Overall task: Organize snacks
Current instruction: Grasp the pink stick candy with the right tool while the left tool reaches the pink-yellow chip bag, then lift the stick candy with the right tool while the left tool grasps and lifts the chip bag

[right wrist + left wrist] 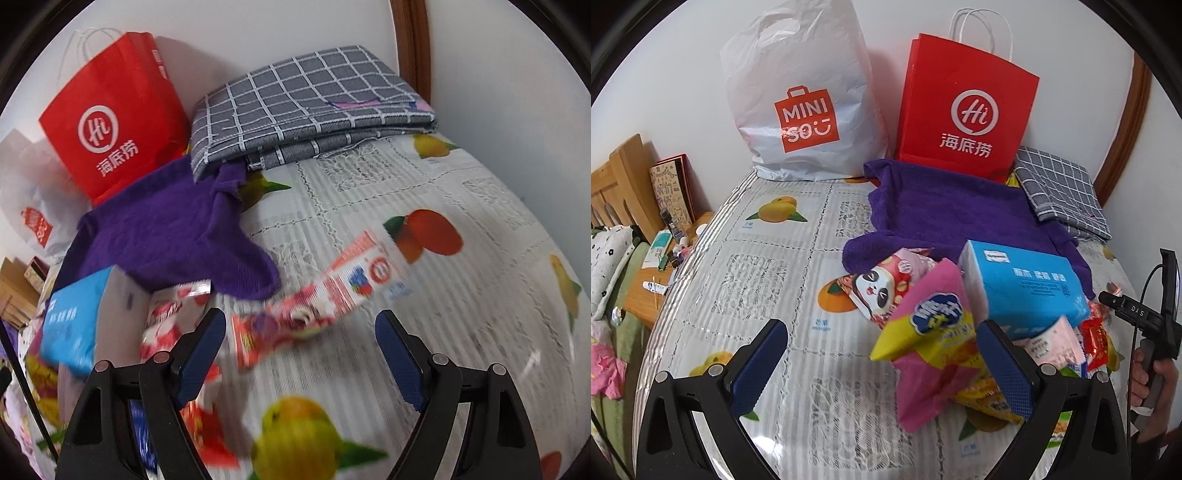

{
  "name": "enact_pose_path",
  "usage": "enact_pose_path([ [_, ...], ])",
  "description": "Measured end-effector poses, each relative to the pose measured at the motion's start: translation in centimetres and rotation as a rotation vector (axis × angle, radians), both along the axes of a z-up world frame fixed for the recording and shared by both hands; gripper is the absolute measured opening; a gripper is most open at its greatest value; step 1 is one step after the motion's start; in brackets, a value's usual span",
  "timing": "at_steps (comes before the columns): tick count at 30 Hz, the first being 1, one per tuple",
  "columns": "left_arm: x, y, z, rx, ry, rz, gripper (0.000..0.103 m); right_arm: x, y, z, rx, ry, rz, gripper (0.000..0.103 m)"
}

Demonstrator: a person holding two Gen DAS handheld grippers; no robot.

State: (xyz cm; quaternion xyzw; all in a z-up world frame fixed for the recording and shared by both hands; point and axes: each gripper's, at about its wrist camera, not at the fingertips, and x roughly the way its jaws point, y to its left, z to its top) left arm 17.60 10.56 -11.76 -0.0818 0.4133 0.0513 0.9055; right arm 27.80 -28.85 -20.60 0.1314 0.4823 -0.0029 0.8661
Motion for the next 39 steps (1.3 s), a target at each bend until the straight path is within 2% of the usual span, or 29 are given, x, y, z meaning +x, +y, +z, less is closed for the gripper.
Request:
enact_pose_path([
  [2, 0.4, 0.4, -0.2, -0.003, 0.001, 0.008, 0.102, 0.6, 0.2, -0.4, -0.003, 0.008, 0.009, 0.064],
  [3, 0.5, 0.6, -0.3, -0.007, 0.002, 0.011, 0.102, 0.9, 0.5, -0.6, -0.018, 0.021, 0.020, 0.052],
  [5, 0.7, 1.0, -0.5, -0.020, 0.006, 0.017, 0.102, 0.9, 0.7, -0.6, -0.036, 0.007, 0.035, 0.046],
  [6, 0.7, 1.1, -0.7, -0.026, 0.009, 0.018, 0.102, 0.6, 0.9, -0.5, -0.047, -0.008, 0.043, 0.038],
  [9, 0.5, 1.4, -1.0, -0.029, 0.017, 0.018, 0.102, -0.2, 1.0, 0.2, -0.048, -0.034, 0.063, 0.025],
  [17, -2.0, 2.2, -0.4, -0.051, 0.008, 0.027, 0.102, -4.0, 1.0, 5.1, -0.099, -0.129, 0.103, 0.023],
  [22, -3.8, 2.0, 0.3, -0.044, 0.000, 0.027, 0.102, -7.4, 2.1, 7.1, -0.074, -0.142, 0.187, 0.023],
  [26, -5.3, 1.6, 0.9, -0.044, -0.004, 0.017, 0.102, -10.2, 4.7, 5.8, -0.105, -0.101, 0.290, 0.023],
  [31, -7.2, 0.8, 2.0, -0.024, -0.024, 0.009, 0.102, -12.7, 7.1, 2.6, -0.122, -0.016, 0.385, 0.024],
  [33, -7.7, 0.4, 2.0, -0.022, -0.023, 0.009, 0.102, -13.2, 7.5, 1.7, -0.155, 0.011, 0.369, 0.025],
  [36, -7.9, -0.2, 1.6, -0.025, -0.010, 0.007, 0.102, -13.5, 7.6, 0.7, -0.158, 0.028, 0.364, 0.036],
  [39, -7.6, -0.9, 0.9, -0.014, 0.008, 0.008, 0.102, -14.2, 7.5, 0.5, -0.163, -0.025, 0.345, 0.035],
])
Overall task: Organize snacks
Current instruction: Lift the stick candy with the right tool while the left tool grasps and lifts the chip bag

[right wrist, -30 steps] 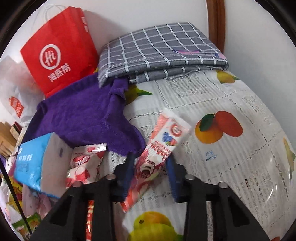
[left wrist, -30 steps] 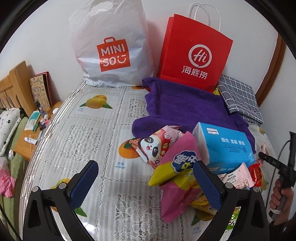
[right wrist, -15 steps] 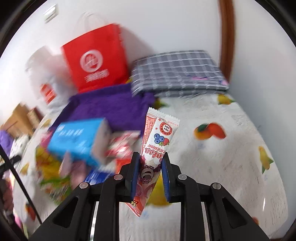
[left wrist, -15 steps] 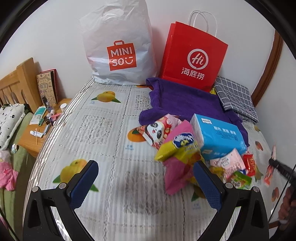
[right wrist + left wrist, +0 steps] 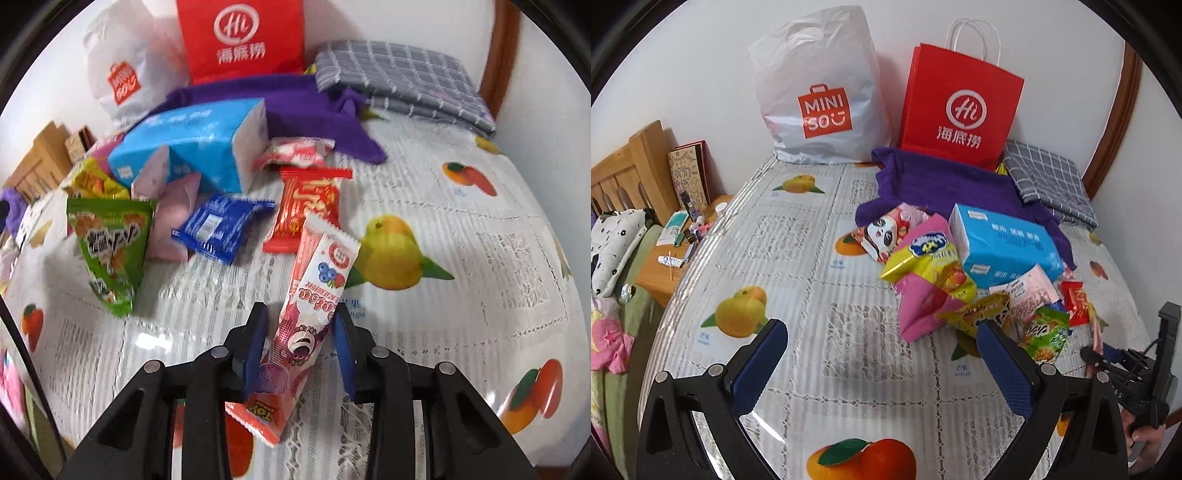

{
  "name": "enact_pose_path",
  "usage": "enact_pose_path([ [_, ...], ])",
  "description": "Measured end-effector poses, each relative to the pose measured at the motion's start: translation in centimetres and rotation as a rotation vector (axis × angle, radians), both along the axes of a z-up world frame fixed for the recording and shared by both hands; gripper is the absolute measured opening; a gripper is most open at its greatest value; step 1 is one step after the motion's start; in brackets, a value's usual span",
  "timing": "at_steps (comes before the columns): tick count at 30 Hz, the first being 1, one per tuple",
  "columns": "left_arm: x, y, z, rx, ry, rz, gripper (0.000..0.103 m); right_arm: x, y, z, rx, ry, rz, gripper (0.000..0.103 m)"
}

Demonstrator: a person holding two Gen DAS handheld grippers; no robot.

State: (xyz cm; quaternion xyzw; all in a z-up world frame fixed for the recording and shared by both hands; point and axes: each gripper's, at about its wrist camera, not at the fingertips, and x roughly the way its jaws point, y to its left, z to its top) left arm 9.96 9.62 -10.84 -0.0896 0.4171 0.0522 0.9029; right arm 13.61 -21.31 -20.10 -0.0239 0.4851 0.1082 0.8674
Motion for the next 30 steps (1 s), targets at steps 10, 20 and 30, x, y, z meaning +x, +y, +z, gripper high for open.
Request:
enact_pose_path([
  [10, 3.3, -1.2, -1.3, -0.023, 0.016, -0.013, 0.102, 1.9, -4.1, -0.3, -0.012, -0.071, -0.108, 0.026],
  [20, 9.1, -1.7, -3.7, -0.055, 0.062, -0.017, 0.102, 3.0, -4.5, -0.9, -0.015, -0.097, -0.098, 0.027],
  [30, 11.1, -1.2, -6.3, -0.192, 0.105, -0.051, 0.079, 3.1, -4.7, -0.9, 0.002, -0.091, -0.095, 0.027],
])
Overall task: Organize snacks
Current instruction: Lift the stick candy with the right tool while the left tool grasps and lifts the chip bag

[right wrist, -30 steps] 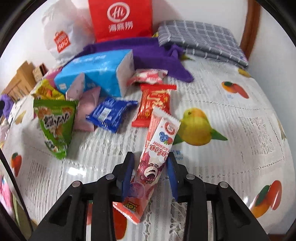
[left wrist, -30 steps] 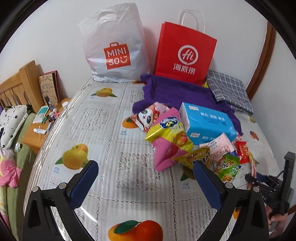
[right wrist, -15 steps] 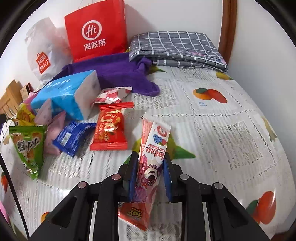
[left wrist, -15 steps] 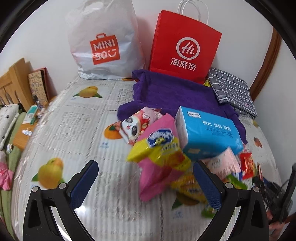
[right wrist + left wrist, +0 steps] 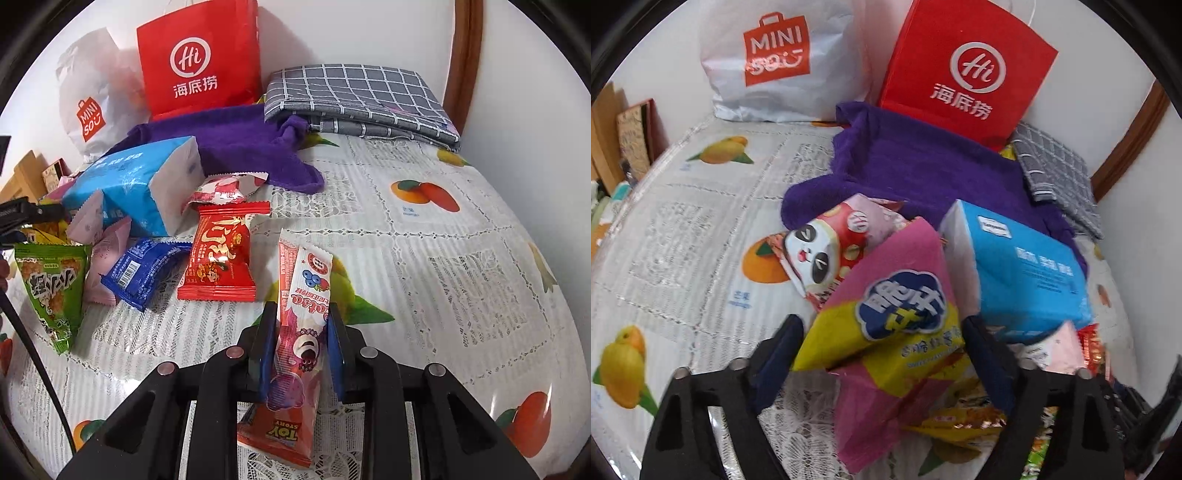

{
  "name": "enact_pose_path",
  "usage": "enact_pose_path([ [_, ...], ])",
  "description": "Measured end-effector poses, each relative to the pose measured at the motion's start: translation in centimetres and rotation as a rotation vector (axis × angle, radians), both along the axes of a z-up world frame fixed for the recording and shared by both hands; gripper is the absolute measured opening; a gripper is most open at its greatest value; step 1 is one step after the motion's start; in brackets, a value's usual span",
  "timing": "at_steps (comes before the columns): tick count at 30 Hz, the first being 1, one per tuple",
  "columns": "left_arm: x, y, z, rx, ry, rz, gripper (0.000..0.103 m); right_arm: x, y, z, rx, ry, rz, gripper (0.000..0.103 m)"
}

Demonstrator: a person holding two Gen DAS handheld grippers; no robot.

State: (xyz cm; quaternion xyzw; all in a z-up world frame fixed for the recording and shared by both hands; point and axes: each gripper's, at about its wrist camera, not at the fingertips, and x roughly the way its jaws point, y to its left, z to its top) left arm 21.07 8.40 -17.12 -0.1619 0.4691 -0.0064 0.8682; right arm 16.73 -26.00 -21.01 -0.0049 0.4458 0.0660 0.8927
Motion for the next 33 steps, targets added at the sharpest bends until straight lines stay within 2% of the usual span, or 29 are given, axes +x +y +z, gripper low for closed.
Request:
enact_pose_path([
  [4, -0.8, 0.4, 0.5, 0.009, -0.010, -0.001, 0.071, 0.0, 0.1, 0.0, -0.019, -0.002, 0.000, 0.027],
  [9, -3.0, 1.8, 1.9, -0.013, -0.036, 0.027, 0.071, -0.1, 0.2, 0.1, -0.024, -0.003, 0.000, 0.027],
  [18, -6.7, 3.6, 5.9, 0.014, -0.102, 0.045, 0.071, -0.7, 0.5, 0.8, -0.033, -0.013, -0.034, 0.019],
  [22, -7.7, 3.3, 7.6, 0.015, -0.121, 0.030, 0.071, -1.7, 1.2, 2.8, 0.022, -0.021, -0.021, 0.019],
  [25, -8.0, 2.8, 8.8, -0.014, -0.137, 0.003, 0.071, -2.3, 2.0, 4.6, 0.029, -0.045, -0.008, 0.019],
  [33, -7.3, 0.4, 12.3, -0.024, -0.187, -0.065, 0.071, -2.1, 4.7, 11.0, 0.083, -0.106, 0.051, 0.019],
])
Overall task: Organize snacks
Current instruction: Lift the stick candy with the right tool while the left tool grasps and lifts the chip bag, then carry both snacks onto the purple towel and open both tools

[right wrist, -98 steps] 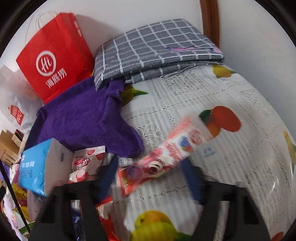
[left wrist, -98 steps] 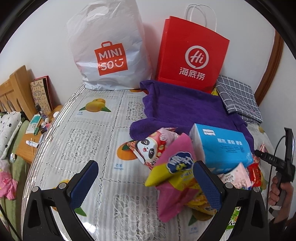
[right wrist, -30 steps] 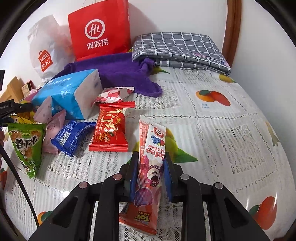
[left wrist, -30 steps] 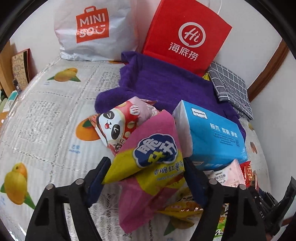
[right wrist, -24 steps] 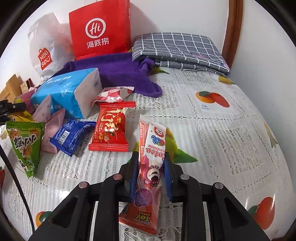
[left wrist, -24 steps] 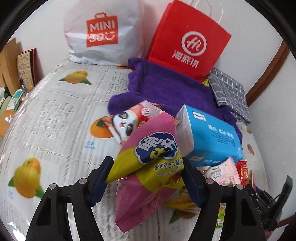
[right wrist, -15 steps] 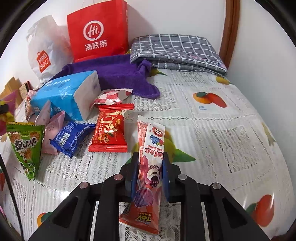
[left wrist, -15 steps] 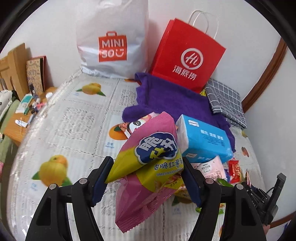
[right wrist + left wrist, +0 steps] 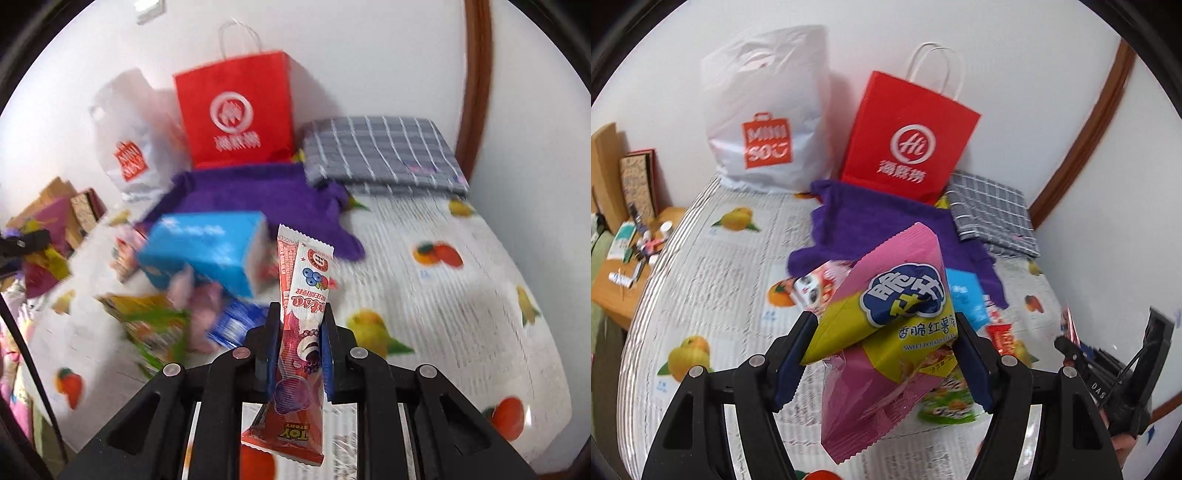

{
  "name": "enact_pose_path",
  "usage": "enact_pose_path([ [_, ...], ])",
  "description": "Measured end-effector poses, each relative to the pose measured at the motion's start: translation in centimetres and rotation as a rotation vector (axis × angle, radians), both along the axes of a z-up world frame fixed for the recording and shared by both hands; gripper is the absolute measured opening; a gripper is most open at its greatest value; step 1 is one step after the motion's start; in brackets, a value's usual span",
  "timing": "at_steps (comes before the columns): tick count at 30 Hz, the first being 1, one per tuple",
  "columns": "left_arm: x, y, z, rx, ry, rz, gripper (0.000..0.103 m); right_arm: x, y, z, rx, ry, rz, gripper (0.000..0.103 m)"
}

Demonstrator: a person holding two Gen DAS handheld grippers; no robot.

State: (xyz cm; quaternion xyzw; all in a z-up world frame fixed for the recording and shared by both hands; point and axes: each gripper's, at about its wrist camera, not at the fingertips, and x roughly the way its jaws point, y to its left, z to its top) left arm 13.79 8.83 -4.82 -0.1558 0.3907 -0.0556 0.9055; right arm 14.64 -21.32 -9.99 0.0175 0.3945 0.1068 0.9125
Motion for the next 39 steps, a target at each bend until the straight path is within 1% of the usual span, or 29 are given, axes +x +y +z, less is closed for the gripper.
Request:
enact_pose_path([
  [1, 0.2, -0.2, 0.3, -0.002, -0.004, -0.008, 0.071, 0.3, 0.5, 1.4, 0.011, -0.015, 0.015, 0.019],
  [7, 2.0, -1.6, 2.3, 0.001, -0.025, -0.044, 0.071, 1.7, 2.9, 6.9, 0.074, -0.097, 0.084, 0.019],
  [12, 3.9, -1.9, 3.5, 0.013, -0.035, -0.063, 0.071, 3.3, 4.1, 9.1, 0.067, -0.143, 0.105, 0.019],
  [17, 5.6, -1.6, 4.5, 0.030, -0.051, -0.063, 0.071, 5.9, 4.8, 9.9, 0.067, -0.133, 0.128, 0.019],
  [20, 6.5, -1.6, 5.0, 0.043, -0.058, -0.060, 0.071, 7.7, 5.1, 10.2, 0.041, -0.130, 0.126, 0.019],
  [26, 8.4, -1.5, 5.4, 0.065, -0.064, -0.054, 0.071, 10.9, 6.2, 10.5, 0.032, -0.140, 0.147, 0.019],
  [32, 11.0, -0.4, 5.3, 0.034, -0.042, -0.057, 0.071, 13.7, 6.5, 10.2, 0.066, -0.130, 0.157, 0.019],
  [39, 13.9, 0.7, 4.8, 0.066, -0.029, -0.037, 0.071, 17.2, 6.0, 10.1, 0.102, -0.134, 0.138, 0.019],
])
